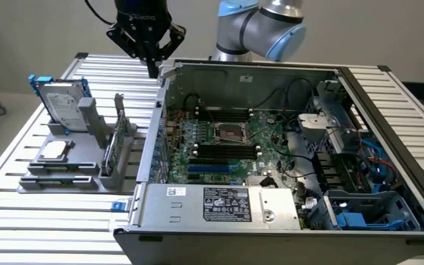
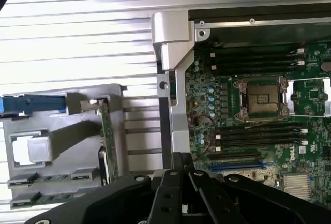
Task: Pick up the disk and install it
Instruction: 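Reach for the disk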
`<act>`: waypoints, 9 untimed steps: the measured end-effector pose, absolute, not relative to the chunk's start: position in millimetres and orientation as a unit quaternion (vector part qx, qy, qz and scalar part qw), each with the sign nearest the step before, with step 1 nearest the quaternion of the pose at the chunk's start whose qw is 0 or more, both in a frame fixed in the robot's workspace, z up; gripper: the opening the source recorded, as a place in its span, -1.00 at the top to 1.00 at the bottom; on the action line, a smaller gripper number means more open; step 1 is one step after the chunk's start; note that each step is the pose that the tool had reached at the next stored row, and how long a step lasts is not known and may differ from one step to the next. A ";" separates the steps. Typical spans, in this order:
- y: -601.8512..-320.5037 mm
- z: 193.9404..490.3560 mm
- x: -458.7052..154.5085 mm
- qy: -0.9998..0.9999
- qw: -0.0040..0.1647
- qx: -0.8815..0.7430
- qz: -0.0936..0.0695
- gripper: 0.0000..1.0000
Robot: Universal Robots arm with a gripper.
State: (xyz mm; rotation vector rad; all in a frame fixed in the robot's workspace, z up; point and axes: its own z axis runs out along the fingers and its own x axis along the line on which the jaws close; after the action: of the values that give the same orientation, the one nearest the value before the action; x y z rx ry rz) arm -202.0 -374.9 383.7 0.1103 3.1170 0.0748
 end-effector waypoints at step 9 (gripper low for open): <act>-355.4 381.7 -243.0 0.999 0.011 0.035 0.023 0.79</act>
State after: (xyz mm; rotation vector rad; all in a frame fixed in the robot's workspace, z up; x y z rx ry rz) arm -243.0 -355.4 381.7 0.1101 3.1171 0.0711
